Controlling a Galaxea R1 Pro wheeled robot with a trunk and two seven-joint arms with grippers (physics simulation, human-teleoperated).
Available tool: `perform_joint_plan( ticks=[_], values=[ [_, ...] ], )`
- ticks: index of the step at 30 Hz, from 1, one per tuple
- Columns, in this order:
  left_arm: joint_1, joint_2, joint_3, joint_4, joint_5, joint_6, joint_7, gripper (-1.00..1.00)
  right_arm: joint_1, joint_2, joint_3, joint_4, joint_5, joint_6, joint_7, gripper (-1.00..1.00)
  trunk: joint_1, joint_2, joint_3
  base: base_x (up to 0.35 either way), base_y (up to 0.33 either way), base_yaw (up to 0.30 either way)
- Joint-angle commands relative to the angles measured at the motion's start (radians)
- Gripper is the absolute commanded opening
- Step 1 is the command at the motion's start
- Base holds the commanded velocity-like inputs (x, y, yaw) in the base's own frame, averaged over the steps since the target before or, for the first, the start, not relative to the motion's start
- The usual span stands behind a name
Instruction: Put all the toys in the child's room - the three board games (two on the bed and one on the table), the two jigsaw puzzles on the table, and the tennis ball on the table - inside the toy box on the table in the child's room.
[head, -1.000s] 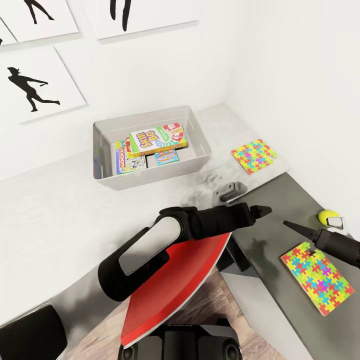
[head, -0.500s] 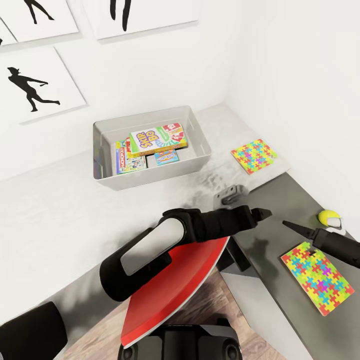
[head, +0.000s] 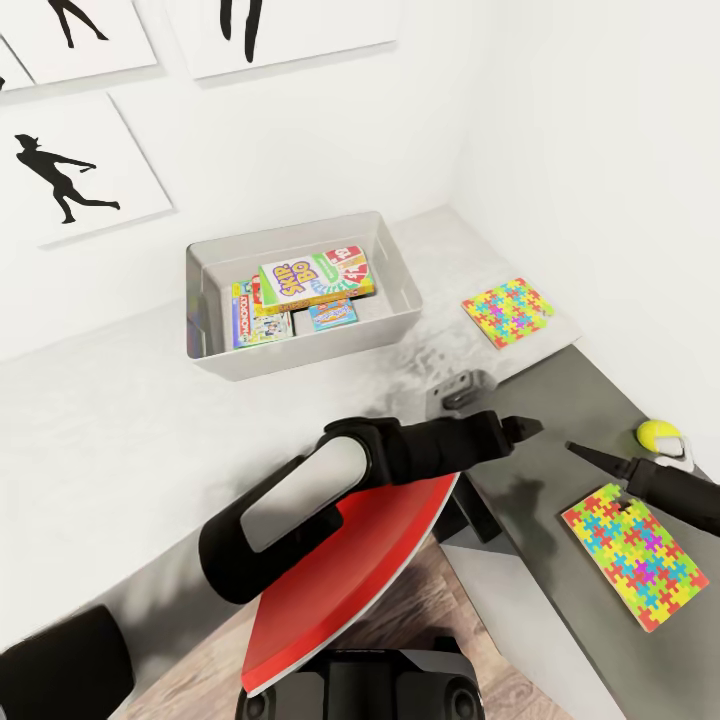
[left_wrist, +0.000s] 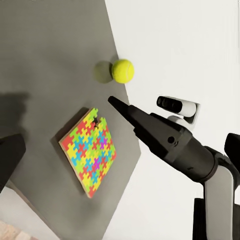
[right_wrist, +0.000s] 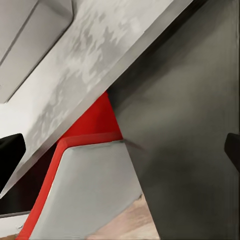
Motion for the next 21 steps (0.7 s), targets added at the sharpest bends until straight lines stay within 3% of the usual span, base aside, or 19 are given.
perform_joint_plan(
  ticks=[1, 9, 21],
  values=[
    [0.005, 0.0, 0.006, -0.001, 0.0, 0.007, 0.001, 1.0, 0.0, -0.006, -0.004, 0.0, 0.003, 0.01, 0.011, 1.0, 0.001, -0.002, -0.001, 0.0, 0.0, 0.0],
    [0.05, 0.001, 0.051, -0.018, -0.045, 0.052, -0.044, 1.0, 0.016, -0.051, -0.049, 0.0, 0.014, 0.05, 0.056, 1.0, 0.001, -0.002, -0.001, 0.0, 0.0, 0.0],
    [0.117, 0.0, 0.118, -0.023, -0.114, 0.12, -0.111, 1.0, 0.019, -0.062, -0.06, 0.0, 0.017, 0.05, 0.123, 1.0, 0.001, -0.002, -0.001, 0.0, 0.0, 0.0]
  ],
)
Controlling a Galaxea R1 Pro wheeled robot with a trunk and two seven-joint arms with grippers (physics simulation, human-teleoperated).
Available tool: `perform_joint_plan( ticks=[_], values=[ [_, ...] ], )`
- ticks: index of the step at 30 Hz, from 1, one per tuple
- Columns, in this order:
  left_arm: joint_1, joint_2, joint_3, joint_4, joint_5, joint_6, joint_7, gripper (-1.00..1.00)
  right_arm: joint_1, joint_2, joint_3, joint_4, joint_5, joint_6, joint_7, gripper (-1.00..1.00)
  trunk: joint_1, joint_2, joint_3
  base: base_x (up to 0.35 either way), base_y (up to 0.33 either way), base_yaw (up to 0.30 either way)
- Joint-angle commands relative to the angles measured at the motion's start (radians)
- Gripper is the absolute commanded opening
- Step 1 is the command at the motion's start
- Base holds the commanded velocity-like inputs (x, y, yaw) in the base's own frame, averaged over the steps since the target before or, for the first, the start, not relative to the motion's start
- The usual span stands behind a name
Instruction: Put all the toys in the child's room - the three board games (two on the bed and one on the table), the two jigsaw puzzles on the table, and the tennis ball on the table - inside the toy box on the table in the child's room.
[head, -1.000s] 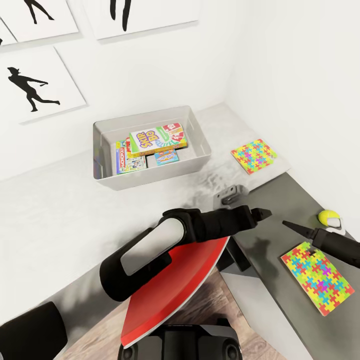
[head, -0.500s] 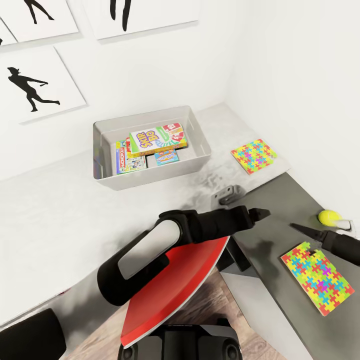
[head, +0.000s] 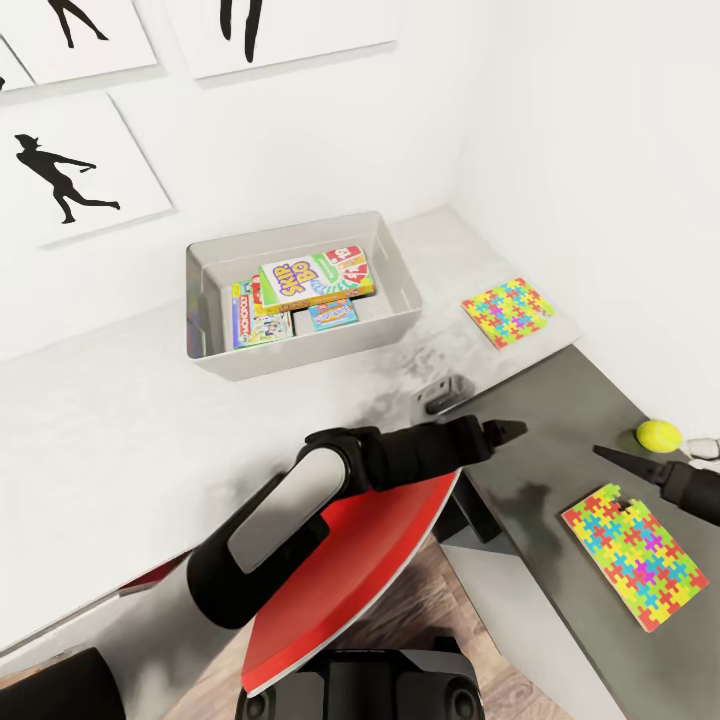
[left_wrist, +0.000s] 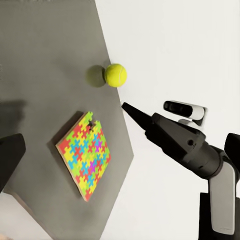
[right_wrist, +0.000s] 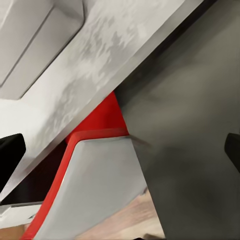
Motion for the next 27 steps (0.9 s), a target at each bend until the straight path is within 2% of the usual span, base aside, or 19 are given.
perform_joint_plan(
  ticks=[1, 2, 11, 17, 27],
  values=[
    [0.005, 0.0, 0.006, -0.001, 0.003, 0.006, 0.003, 1.0, 0.0, 0.0, -0.001, 0.0, 0.004, 0.003, 0.012, 1.0, 0.001, -0.002, -0.001, 0.0, 0.0, 0.0],
    [0.016, 0.0, 0.027, -0.001, -0.005, 0.026, -0.043, 1.0, 0.0, 0.0, -0.001, 0.0, 0.004, 0.003, 0.108, 1.0, 0.001, -0.002, -0.001, 0.0, 0.0, 0.0],
    [0.017, -0.004, 0.03, -0.002, -0.008, 0.031, -0.074, 1.0, 0.004, -0.001, -0.007, -0.007, 0.006, 0.003, 0.11, 1.0, 0.001, -0.002, -0.001, 0.0, 0.0, 0.0],
    [0.014, -0.008, 0.029, -0.003, -0.008, 0.032, -0.125, 1.0, 0.006, 0.0, -0.042, -0.009, 0.008, 0.003, 0.109, 1.0, 0.001, -0.002, -0.001, 0.0, 0.0, 0.0],
    [0.0, -0.016, 0.024, -0.003, -0.009, 0.033, -0.173, 1.0, 0.006, 0.0, -0.063, -0.009, 0.011, 0.003, 0.108, 1.0, 0.001, -0.002, -0.001, 0.0, 0.0, 0.0]
  ],
)
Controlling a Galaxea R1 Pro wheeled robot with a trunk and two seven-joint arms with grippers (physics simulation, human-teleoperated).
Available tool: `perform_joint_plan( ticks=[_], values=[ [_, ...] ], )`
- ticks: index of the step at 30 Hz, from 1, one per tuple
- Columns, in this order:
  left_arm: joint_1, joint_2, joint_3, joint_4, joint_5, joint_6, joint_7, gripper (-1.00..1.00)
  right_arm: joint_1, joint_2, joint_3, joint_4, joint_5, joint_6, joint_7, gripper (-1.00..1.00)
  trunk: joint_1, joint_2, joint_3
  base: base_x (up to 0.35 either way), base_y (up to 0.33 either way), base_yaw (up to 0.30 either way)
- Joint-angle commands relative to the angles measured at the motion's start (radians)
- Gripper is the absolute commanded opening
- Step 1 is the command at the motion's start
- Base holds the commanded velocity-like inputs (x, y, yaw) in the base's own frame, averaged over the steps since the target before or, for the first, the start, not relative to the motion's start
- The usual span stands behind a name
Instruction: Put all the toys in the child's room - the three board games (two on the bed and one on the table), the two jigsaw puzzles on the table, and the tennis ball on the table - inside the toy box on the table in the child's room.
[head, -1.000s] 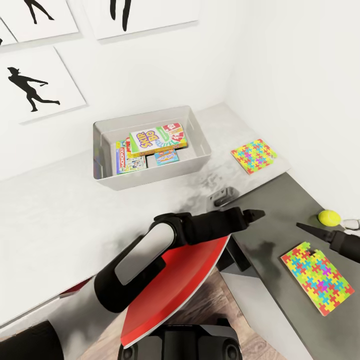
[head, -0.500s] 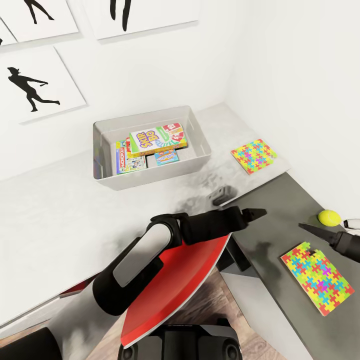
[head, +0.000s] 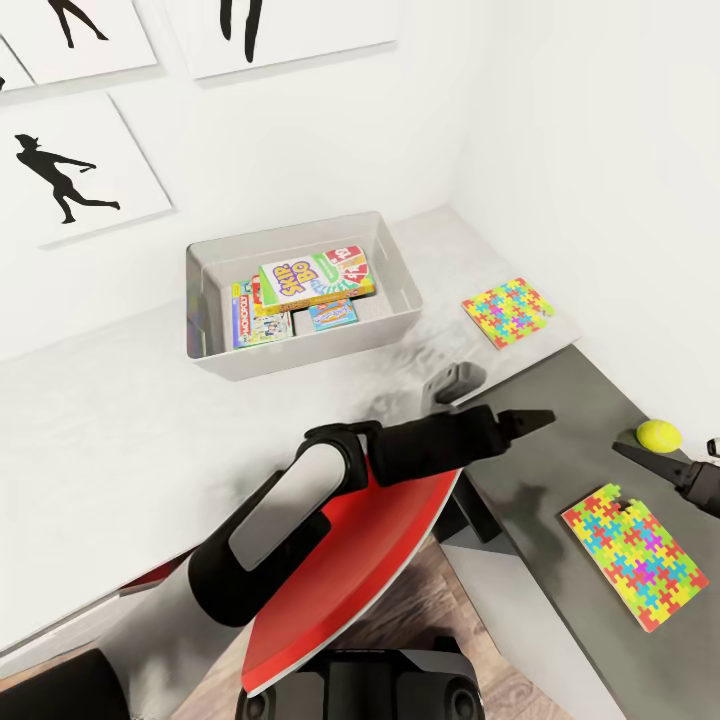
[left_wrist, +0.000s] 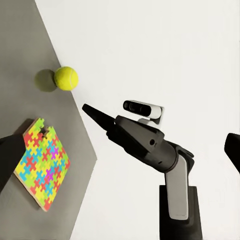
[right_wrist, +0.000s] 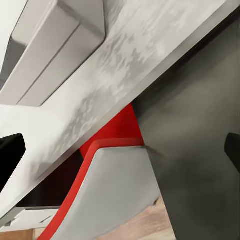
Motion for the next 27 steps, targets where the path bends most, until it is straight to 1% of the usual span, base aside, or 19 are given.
perform_joint_plan(
  ticks=[1, 12, 15, 16, 19, 20, 22, 23, 26, 27],
  values=[
    [-0.003, -0.001, -0.001, -0.001, 0.01, 0.0, 0.006, 1.0, -0.001, 0.0, -0.002, 0.0, 0.003, 0.003, 0.004, 1.0, 0.001, -0.002, -0.001, 0.0, 0.0, 0.0],
    [-0.008, -0.002, -0.005, -0.001, 0.01, 0.001, -0.005, 1.0, -0.001, 0.0, -0.004, 0.001, 0.007, 0.003, -0.009, 1.0, 0.001, -0.002, -0.001, 0.0, 0.0, 0.0],
    [-0.008, -0.002, -0.005, -0.001, 0.01, 0.001, -0.007, 1.0, -0.002, 0.002, -0.008, 0.001, 0.007, 0.003, -0.061, 1.0, 0.001, -0.002, -0.001, 0.0, 0.0, 0.0],
    [-0.008, -0.002, -0.005, -0.001, 0.01, 0.001, -0.007, 1.0, -0.002, 0.002, -0.008, 0.001, 0.007, 0.003, -0.061, 1.0, 0.001, -0.002, -0.001, 0.0, 0.0, 0.0],
    [-0.01, -0.004, -0.005, -0.001, 0.01, 0.002, -0.001, 1.0, -0.003, 0.002, -0.01, 0.0, 0.007, 0.003, -0.147, 1.0, 0.001, -0.002, -0.001, 0.0, 0.0, 0.0],
    [-0.01, -0.004, -0.005, -0.001, 0.01, 0.002, -0.001, 1.0, -0.003, 0.002, -0.01, 0.0, 0.007, 0.003, -0.147, 1.0, 0.001, -0.002, -0.001, 0.0, 0.0, 0.0],
    [-0.015, -0.005, -0.001, -0.001, 0.01, 0.004, 0.005, 1.0, -0.007, 0.003, -0.01, -0.001, 0.006, 0.003, -0.212, 1.0, 0.001, -0.002, -0.001, 0.0, 0.0, 0.0],
    [-0.015, -0.005, -0.001, -0.001, 0.01, 0.004, 0.005, 1.0, -0.007, 0.003, -0.01, -0.001, 0.006, 0.003, -0.212, 1.0, 0.001, -0.002, -0.001, 0.0, 0.0, 0.0],
    [-0.043, -0.005, 0.006, 0.0, 0.013, 0.007, 0.026, 1.0, -0.011, 0.005, -0.01, -0.001, 0.004, 0.003, -0.306, 1.0, 0.001, -0.002, -0.001, 0.0, 0.0, 0.0],
    [-0.043, -0.005, 0.006, 0.0, 0.013, 0.007, 0.026, 1.0, -0.011, 0.005, -0.01, -0.001, 0.004, 0.003, -0.306, 1.0, 0.001, -0.002, -0.001, 0.0, 0.0, 0.0]
  ],
)
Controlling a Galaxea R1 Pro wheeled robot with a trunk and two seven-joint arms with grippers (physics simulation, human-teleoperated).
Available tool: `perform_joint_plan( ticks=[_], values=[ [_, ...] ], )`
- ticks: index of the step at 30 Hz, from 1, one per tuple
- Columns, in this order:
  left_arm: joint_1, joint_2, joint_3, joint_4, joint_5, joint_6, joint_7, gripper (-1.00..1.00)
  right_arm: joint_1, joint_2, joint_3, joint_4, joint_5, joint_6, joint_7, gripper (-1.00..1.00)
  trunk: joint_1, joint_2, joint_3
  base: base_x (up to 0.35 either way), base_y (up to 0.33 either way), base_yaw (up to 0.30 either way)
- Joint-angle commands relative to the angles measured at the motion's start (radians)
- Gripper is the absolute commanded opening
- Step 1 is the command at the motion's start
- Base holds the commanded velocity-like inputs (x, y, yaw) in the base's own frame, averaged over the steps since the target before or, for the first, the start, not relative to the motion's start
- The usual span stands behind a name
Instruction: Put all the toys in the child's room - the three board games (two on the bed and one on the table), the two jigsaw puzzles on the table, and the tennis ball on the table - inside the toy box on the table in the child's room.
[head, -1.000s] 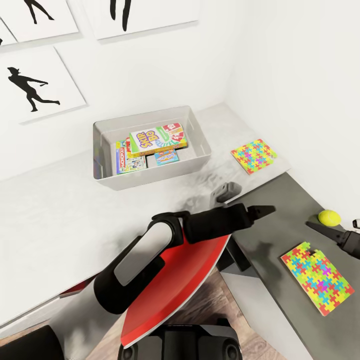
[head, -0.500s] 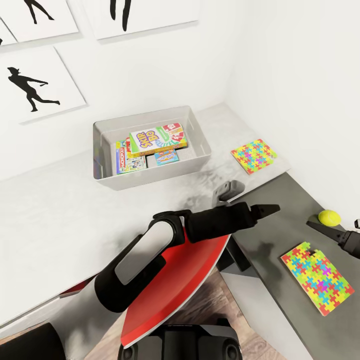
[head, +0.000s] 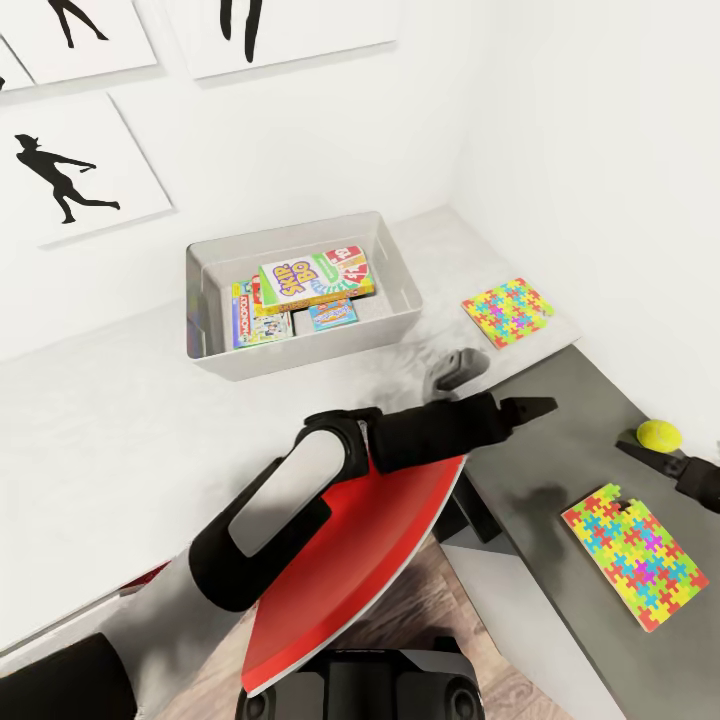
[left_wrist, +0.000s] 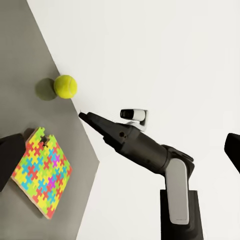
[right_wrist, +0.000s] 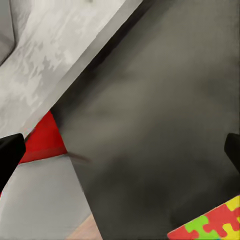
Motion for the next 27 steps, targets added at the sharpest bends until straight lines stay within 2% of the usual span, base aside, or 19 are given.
perform_joint_plan(
  ticks=[1, 5, 6, 9, 10, 12, 13, 16, 17, 20, 21, 24, 25, 27],
  values=[
    [-0.016, 0.0, 0.004, -0.001, 0.013, 0.001, 0.024, 1.0, -0.002, 0.0, -0.001, 0.0, 0.005, 0.004, -0.022, 1.0, 0.001, -0.002, -0.001, 0.0, 0.0, 0.0],
    [-0.084, -0.002, 0.015, -0.001, 0.022, 0.003, 0.101, 1.0, -0.008, 0.001, -0.001, 0.0, 0.004, 0.004, -0.128, 1.0, 0.001, -0.002, -0.001, 0.0, 0.0, 0.0],
    [-0.084, -0.002, 0.015, -0.001, 0.022, 0.003, 0.101, 1.0, -0.008, 0.001, -0.001, 0.0, 0.004, 0.004, -0.128, 1.0, 0.001, -0.002, -0.001, 0.0, 0.0, 0.0],
    [-0.126, -0.002, 0.02, 0.0, 0.046, 0.004, 0.155, 1.0, -0.017, 0.001, -0.001, 0.0, 0.004, 0.004, -0.205, 1.0, 0.001, -0.002, -0.001, 0.0, 0.0, 0.0],
    [-0.126, -0.002, 0.02, 0.0, 0.046, 0.004, 0.155, 1.0, -0.017, 0.001, -0.001, 0.0, 0.004, 0.004, -0.205, 1.0, 0.001, -0.002, -0.001, 0.0, 0.0, 0.0],
    [-0.145, -0.002, 0.022, 0.0, 0.071, 0.004, 0.188, 1.0, -0.022, 0.002, -0.001, 0.0, 0.004, 0.004, -0.26, 1.0, 0.001, -0.002, -0.001, 0.0, 0.0, 0.0],
    [-0.145, -0.002, 0.022, 0.0, 0.071, 0.004, 0.188, 1.0, -0.022, 0.002, -0.001, 0.0, 0.004, 0.004, -0.26, 1.0, 0.001, -0.002, -0.001, 0.0, 0.0, 0.0],
    [-0.167, -0.002, 0.031, 0.0, 0.099, 0.004, 0.236, 1.0, -0.033, 0.003, 0.0, 0.0, 0.003, 0.004, -0.349, 1.0, 0.001, -0.002, -0.001, 0.0, 0.0, 0.0],
    [-0.167, -0.002, 0.031, 0.0, 0.099, 0.004, 0.236, 1.0, -0.033, 0.003, 0.0, 0.0, 0.003, 0.004, -0.349, 1.0, 0.001, -0.002, -0.001, 0.0, 0.0, 0.0],
    [-0.182, -0.001, 0.041, 0.0, 0.116, 0.004, 0.274, 1.0, -0.049, 0.011, 0.0, 0.0, 0.002, 0.004, -0.442, 1.0, 0.001, -0.002, -0.001, 0.0, 0.0, 0.0],
    [-0.182, -0.001, 0.041, 0.0, 0.116, 0.004, 0.274, 1.0, -0.049, 0.011, 0.0, 0.0, 0.002, 0.004, -0.442, 1.0, 0.001, -0.002, -0.001, 0.0, 0.0, 0.0],
    [-0.188, -0.001, 0.046, 0.0, 0.125, 0.004, 0.295, 1.0, -0.066, 0.026, 0.0, 0.0, 0.001, 0.004, -0.525, 1.0, 0.001, -0.002, -0.001, 0.0, 0.0, 0.0],
    [-0.188, -0.001, 0.046, 0.0, 0.125, 0.004, 0.295, 1.0, -0.066, 0.026, 0.0, 0.0, 0.001, 0.004, -0.525, 1.0, 0.001, -0.002, -0.001, 0.0, 0.0, 0.0],
    [-0.191, -0.001, 0.048, 0.0, 0.13, 0.004, 0.304, 1.0, -0.076, 0.036, 0.001, 0.0, 0.001, 0.004, -0.569, 1.0, 0.001, -0.002, -0.001, 0.0, 0.0, 0.0]
  ],
)
